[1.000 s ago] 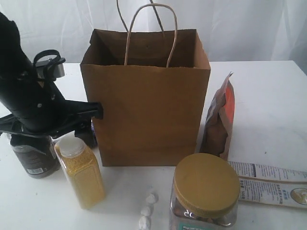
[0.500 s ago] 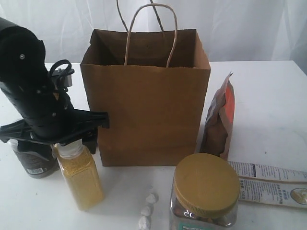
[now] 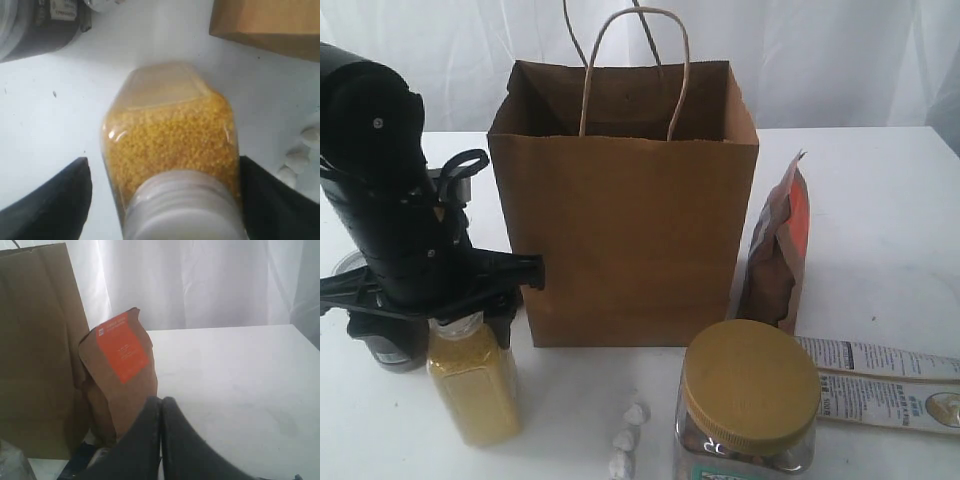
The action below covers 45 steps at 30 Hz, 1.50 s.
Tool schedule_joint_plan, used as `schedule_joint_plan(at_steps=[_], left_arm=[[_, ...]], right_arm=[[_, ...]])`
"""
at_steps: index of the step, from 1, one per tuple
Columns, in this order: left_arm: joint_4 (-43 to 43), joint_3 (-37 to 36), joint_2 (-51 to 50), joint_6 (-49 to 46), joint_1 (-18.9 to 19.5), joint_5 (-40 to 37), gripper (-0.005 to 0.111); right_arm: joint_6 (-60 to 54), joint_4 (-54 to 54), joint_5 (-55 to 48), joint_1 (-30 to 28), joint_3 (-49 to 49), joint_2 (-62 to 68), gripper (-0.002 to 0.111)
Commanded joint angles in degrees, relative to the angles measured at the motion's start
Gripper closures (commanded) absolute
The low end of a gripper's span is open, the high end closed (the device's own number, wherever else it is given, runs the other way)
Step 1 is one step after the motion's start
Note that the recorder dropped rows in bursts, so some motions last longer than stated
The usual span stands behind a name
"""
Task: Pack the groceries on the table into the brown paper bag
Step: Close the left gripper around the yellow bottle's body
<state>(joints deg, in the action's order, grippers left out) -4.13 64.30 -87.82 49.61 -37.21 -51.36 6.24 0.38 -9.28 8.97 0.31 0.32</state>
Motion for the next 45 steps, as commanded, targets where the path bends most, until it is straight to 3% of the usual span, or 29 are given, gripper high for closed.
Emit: schedule_joint_plan(at_steps=[1, 27, 30, 37, 45], left_arm=[[0.3, -1.6, 0.2, -0.5, -0.2, -2.1, 0.034], [-1.1, -2.5, 0.3, -7.5, -0.2, 4.6, 0.037], [-1.1, -2.5, 0.3, -7.6, -0.2, 4.7, 0.051], [-1.1, -2.5, 0.3, -10.0, -0.2, 4.6, 0.106], [-1.0, 0.4, 6.3, -17.1, -0.2, 3.3, 0.107]], right_arm=[[0.1, -0.1, 0.3, -0.4, -0.3, -0.3, 0.108], [0.1, -0.1, 0.3, -0.4, -0.3, -0.3, 0.108], [0.1, -0.1, 0.3, -0.4, -0.3, -0.3, 0.108], [0.1, -0.1, 0.3, -0.4, -0.3, -0.3, 0.108], [0.1, -0.1, 0.3, -0.4, -0.3, -0.3, 0.108]])
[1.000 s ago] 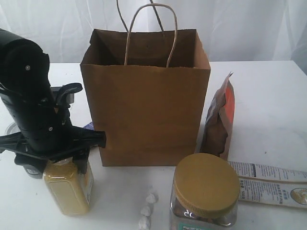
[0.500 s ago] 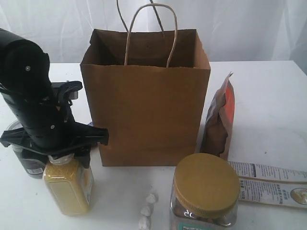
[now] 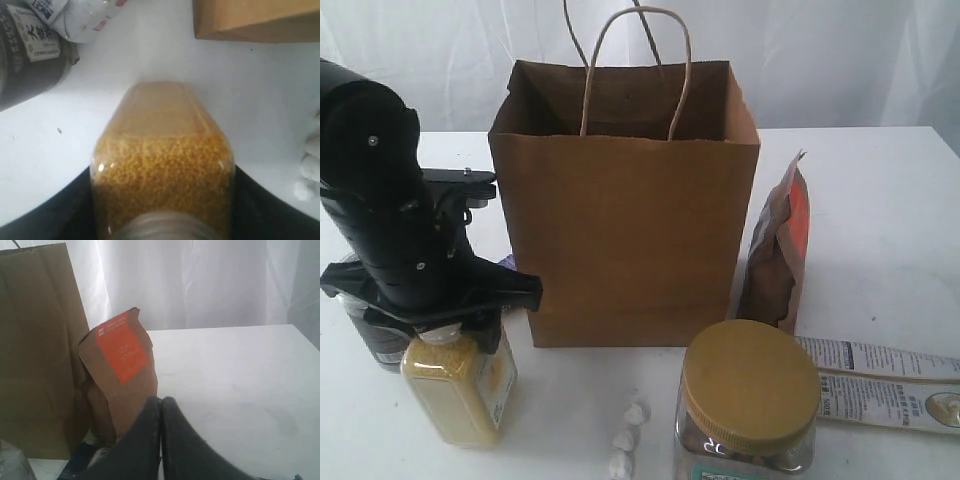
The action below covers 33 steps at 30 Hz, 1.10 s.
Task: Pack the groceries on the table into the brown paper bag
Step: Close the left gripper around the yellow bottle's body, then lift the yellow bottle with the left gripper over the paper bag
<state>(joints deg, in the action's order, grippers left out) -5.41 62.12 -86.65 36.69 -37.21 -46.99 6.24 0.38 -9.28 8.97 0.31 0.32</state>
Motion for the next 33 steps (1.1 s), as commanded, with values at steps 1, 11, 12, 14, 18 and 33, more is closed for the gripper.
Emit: schedule_joint_plan(at_steps=[1, 11, 12, 14, 18, 33], left_arm=[[0.3, 3.5, 6.7, -4.9, -0.2, -1.4, 0.107], [-4.4, 15.7, 17.4, -6.0, -0.1, -11.8, 0.107], [-6.3, 17.5, 18.3, -6.2, -0.1, -13.4, 0.107], [-8.9, 21.0, 19.7, -7.0, -0.1, -15.4, 0.107], [-10.8, 28.4, 21.6, -7.1, -0.1, -16.1, 0.107], [-4.8, 39.8, 14.3, -8.4, -0.1, -5.2, 0.107]], right_arm=[[0.1, -0.1, 0.3, -0.4, -0.3, -0.3, 0.108], [0.1, -0.1, 0.3, -0.4, -0.3, -0.3, 0.108], [0.1, -0.1, 0.3, -0.4, -0.3, -0.3, 0.108], [0.1, -0.1, 0.3, -0.4, -0.3, -0.3, 0.108], [0.1, -0.1, 0.3, -0.4, -0.3, -0.3, 0.108], [0.1, -0.1, 0.3, -0.4, -0.3, -0.3, 0.108]])
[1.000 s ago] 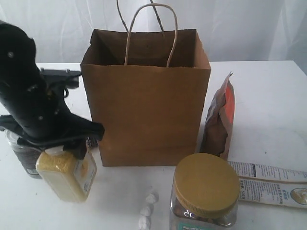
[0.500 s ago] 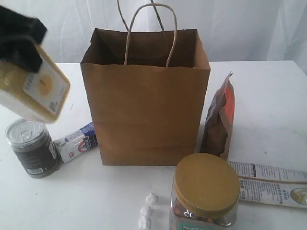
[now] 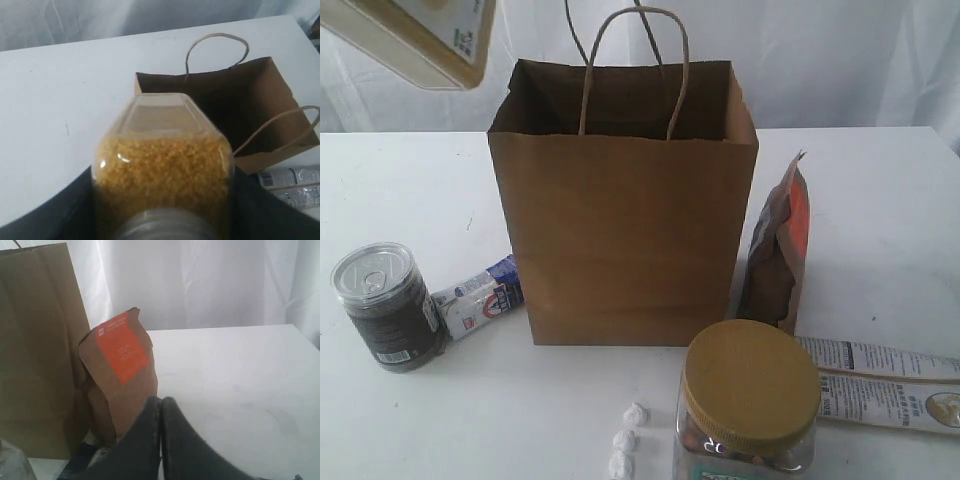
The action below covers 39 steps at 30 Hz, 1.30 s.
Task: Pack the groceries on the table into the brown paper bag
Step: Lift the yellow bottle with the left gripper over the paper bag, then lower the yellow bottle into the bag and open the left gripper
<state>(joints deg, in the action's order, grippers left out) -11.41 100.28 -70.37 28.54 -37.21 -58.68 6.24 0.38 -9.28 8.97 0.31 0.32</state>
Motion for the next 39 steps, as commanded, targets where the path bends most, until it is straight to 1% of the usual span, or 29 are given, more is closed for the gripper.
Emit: schedule_joint_plan(at_steps=[1, 4, 9, 13, 15, 17, 28, 39], left_arm=[[1.6, 2.0, -2.7, -0.3, -0.1, 7.1, 0.107], [3.8, 3.5, -6.5, -2.7, -0.1, 9.6, 0.107], [4.1, 5.9, -12.2, -3.2, -0.1, 10.7, 0.107], [6.2, 6.0, -15.5, -6.1, -0.1, 7.6, 0.107], [6.2, 6.0, -16.6, -6.4, -0.1, 5.5, 0.107], [6.2, 6.0, -17.6, -6.6, -0.1, 5.4, 0.107], [8.5, 6.1, -22.1, -6.7, -0.1, 7.9, 0.107], [10.1, 6.5, -26.5, -7.9, -0.1, 8.1, 0.107]], right_arm=[[0.1, -0.1, 0.3, -0.4, -0.3, -0.3, 0.108], [0.1, -0.1, 0.3, -0.4, -0.3, -0.3, 0.108], [0.1, -0.1, 0.3, -0.4, -0.3, -0.3, 0.108], [0.1, -0.1, 0.3, -0.4, -0.3, -0.3, 0.108], [0.1, -0.1, 0.3, -0.4, -0.3, -0.3, 0.108], [0.1, -0.1, 0.3, -0.4, -0.3, -0.3, 0.108], [0.1, -0.1, 0.3, -0.4, -0.3, -0.3, 0.108], [0.1, -0.1, 0.3, -0.4, -0.3, -0.3, 0.108]])
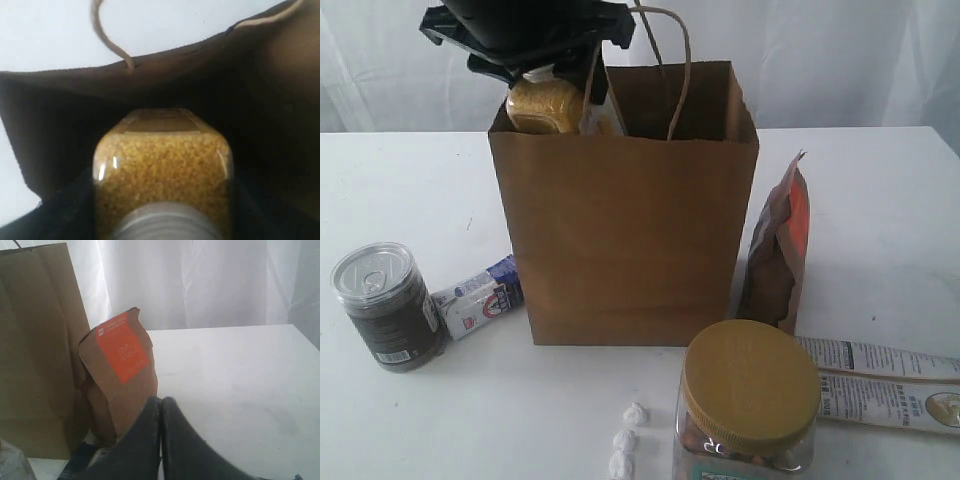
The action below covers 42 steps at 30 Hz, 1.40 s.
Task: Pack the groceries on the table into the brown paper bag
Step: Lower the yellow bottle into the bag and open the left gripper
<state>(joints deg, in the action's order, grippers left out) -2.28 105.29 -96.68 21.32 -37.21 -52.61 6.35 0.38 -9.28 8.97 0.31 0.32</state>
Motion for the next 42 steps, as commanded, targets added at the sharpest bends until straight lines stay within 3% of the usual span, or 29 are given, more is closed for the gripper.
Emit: schedule_joint_plan(at_steps=[1, 26, 29, 37, 42], left_arm=[[1.0, 1.6, -0.6, -0.7, -0.1, 1.9, 0.107], [1.8, 4.1, -5.3, -4.7, -0.1, -4.0, 0.105], [1.8, 4.1, -5.6, -4.9, -0.1, -5.1, 0.093], [1.8, 4.1, -5.6, -4.9, -0.1, -5.0, 0.041], [1.8, 4.1, -5.6, -4.9, -0.1, -5.0, 0.035]], right_arm=[[-0.1, -0.1, 0.3, -0.4, -0.3, -0.3, 0.108], [-0.1, -0.1, 0.3, -0.4, -0.3, -0.3, 0.108], [-0.1, -0.1, 0.3, -0.4, -0.3, -0.3, 0.108], [-0.1, -0.1, 0.3, -0.4, -0.3, -0.3, 0.108], [0.9, -0.1, 0.3, -0.4, -0.3, -0.3, 0.108]])
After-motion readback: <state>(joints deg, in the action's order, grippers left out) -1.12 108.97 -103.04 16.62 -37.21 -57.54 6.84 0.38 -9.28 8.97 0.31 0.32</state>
